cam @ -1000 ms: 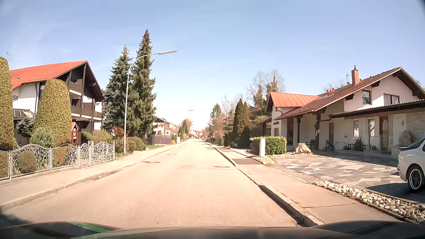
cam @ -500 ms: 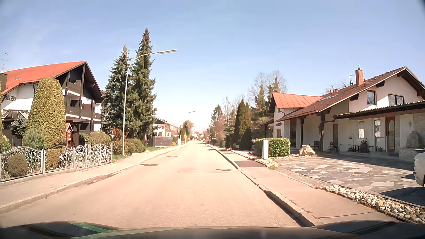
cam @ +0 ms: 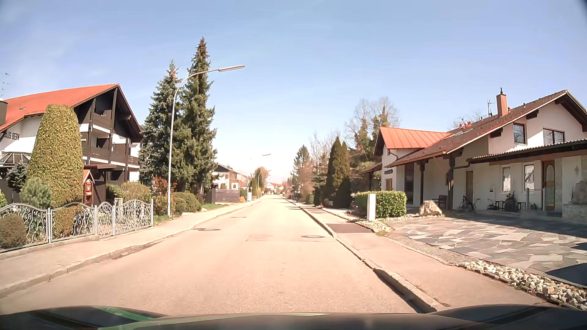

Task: Follow the waypoints while adhering to traffic rules and regulations

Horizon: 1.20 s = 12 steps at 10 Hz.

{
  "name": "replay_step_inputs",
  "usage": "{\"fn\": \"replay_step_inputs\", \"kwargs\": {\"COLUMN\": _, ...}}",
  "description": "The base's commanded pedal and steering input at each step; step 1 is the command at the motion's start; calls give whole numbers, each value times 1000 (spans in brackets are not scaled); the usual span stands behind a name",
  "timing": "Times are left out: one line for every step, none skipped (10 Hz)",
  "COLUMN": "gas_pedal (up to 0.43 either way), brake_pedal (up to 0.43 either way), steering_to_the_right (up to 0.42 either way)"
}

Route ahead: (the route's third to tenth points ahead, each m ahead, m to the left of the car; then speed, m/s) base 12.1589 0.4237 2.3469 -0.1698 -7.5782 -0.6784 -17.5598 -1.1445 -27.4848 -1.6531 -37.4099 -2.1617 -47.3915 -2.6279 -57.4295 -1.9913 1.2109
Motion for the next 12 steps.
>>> {"fn": "replay_step_inputs", "kwargs": {"gas_pedal": 280, "brake_pedal": 0, "steering_to_the_right": -45}}
{"fn": "replay_step_inputs", "kwargs": {"gas_pedal": 280, "brake_pedal": 0, "steering_to_the_right": -45}}
{"fn": "replay_step_inputs", "kwargs": {"gas_pedal": 287, "brake_pedal": 0, "steering_to_the_right": -41}}
{"fn": "replay_step_inputs", "kwargs": {"gas_pedal": 299, "brake_pedal": 0, "steering_to_the_right": -35}}
{"fn": "replay_step_inputs", "kwargs": {"gas_pedal": 299, "brake_pedal": 0, "steering_to_the_right": -30}}
{"fn": "replay_step_inputs", "kwargs": {"gas_pedal": 299, "brake_pedal": 0, "steering_to_the_right": -23}}
{"fn": "replay_step_inputs", "kwargs": {"gas_pedal": 299, "brake_pedal": 0, "steering_to_the_right": -16}}
{"fn": "replay_step_inputs", "kwargs": {"gas_pedal": 299, "brake_pedal": 0, "steering_to_the_right": -7}}
{"fn": "replay_step_inputs", "kwargs": {"gas_pedal": 299, "brake_pedal": 0, "steering_to_the_right": -1}}
{"fn": "replay_step_inputs", "kwargs": {"gas_pedal": 299, "brake_pedal": 0, "steering_to_the_right": 4}}
{"fn": "replay_step_inputs", "kwargs": {"gas_pedal": 299, "brake_pedal": 0, "steering_to_the_right": 8}}
{"fn": "replay_step_inputs", "kwargs": {"gas_pedal": 299, "brake_pedal": 0, "steering_to_the_right": 12}}
